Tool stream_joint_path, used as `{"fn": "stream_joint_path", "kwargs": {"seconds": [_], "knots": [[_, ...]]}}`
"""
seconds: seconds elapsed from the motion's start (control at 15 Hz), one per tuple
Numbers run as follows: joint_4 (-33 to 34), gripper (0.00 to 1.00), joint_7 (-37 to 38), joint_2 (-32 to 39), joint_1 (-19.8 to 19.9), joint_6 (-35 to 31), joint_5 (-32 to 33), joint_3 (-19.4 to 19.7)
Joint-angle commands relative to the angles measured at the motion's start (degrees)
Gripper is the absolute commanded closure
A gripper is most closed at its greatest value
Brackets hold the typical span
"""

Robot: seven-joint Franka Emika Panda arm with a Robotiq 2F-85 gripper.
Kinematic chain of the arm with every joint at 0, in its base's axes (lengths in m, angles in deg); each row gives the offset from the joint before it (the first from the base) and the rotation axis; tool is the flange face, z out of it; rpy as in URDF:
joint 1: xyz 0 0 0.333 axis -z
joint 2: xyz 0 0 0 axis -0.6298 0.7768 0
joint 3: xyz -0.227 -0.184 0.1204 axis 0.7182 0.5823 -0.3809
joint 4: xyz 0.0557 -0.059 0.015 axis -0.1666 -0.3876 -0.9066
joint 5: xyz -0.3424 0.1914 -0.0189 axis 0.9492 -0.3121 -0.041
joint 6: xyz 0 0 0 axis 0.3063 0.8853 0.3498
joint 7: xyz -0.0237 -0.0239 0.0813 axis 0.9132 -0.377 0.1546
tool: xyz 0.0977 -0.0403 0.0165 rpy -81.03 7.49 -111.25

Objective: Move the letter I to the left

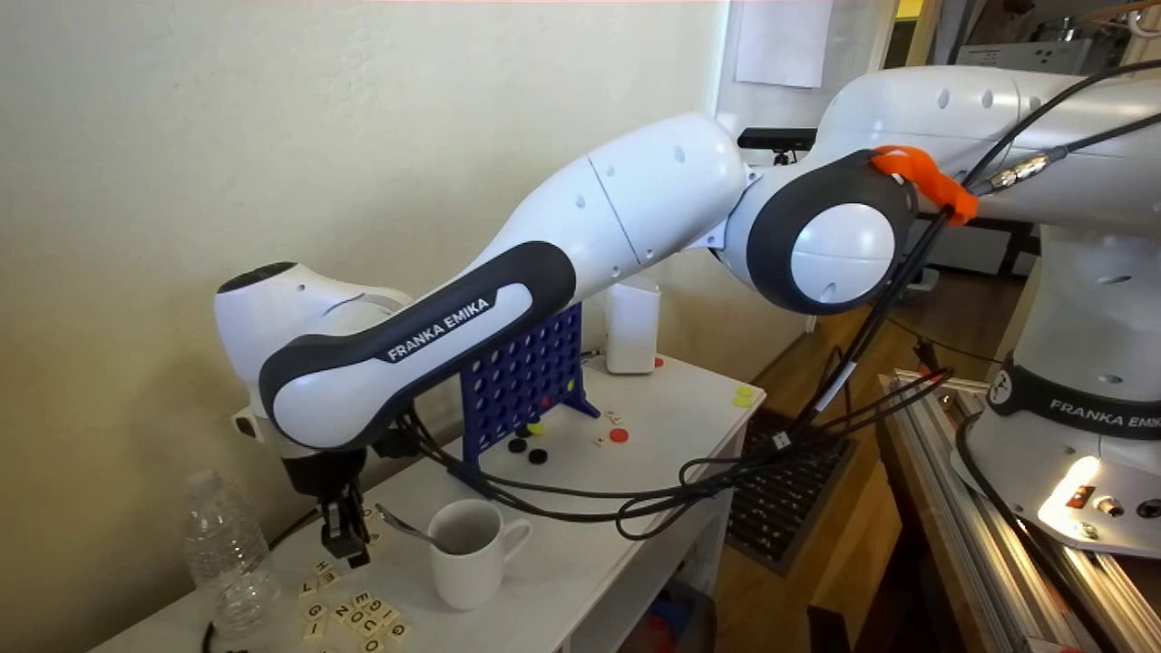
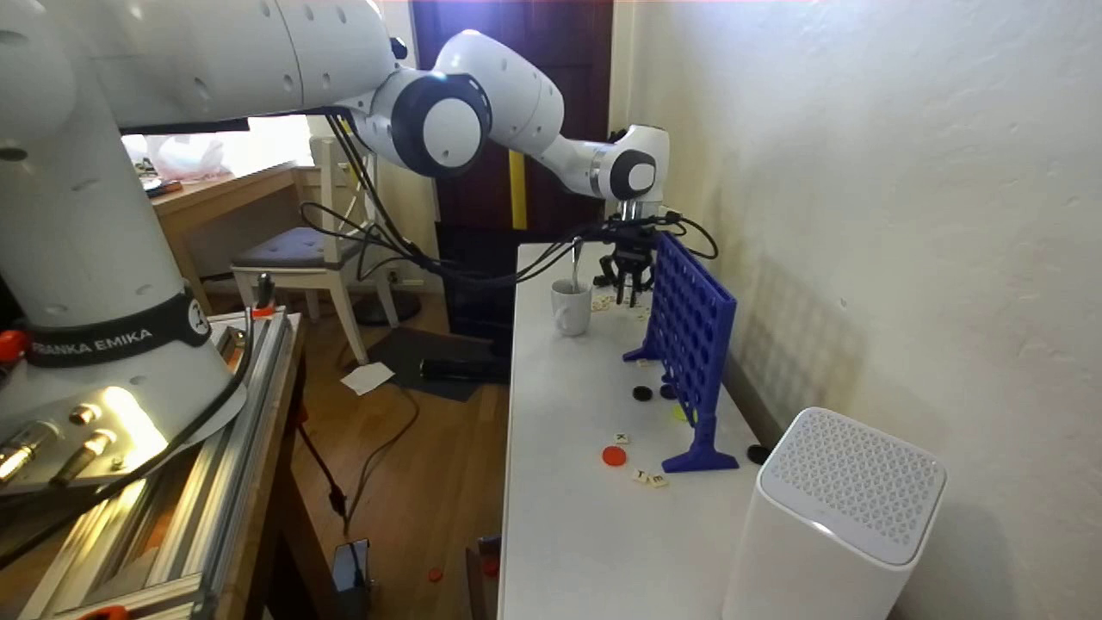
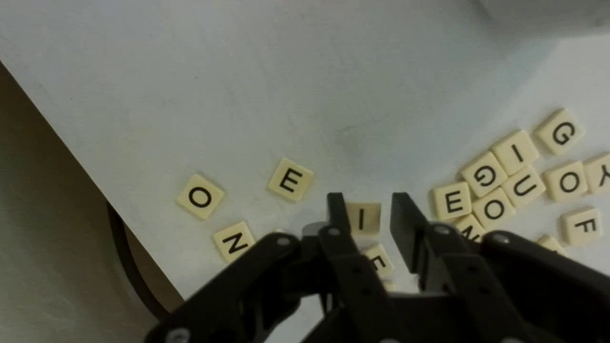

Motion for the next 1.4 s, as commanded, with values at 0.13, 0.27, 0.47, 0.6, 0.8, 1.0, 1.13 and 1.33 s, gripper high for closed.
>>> {"fn": "stream_joint_path", "kwargs": {"seconds": [0.13,0.27,0.47,0.6,0.8,1.0,1.13,1.33], "knots": [[1.0,0.23,-0.1,0.0,-0.4,0.5,-0.1,-0.9],[2.6,0.09,-0.4,-0.1,-1.0,1.7,-0.2,-1.4],[6.2,0.0,-1.9,1.2,-1.0,5.3,-1.6,-3.4],[5.9,0.0,-1.9,0.8,-0.6,7.8,-2.6,-4.5],[6.8,0.0,-0.5,0.7,-0.4,10.3,-3.7,-4.9],[11.2,0.0,2.5,-0.3,-2.0,14.1,-3.4,-4.1],[7.2,0.0,7.7,-5.8,-3.2,14.0,-3.1,-3.1],[7.4,0.0,19.8,-11.0,-6.0,17.9,-2.8,-1.6]]}}
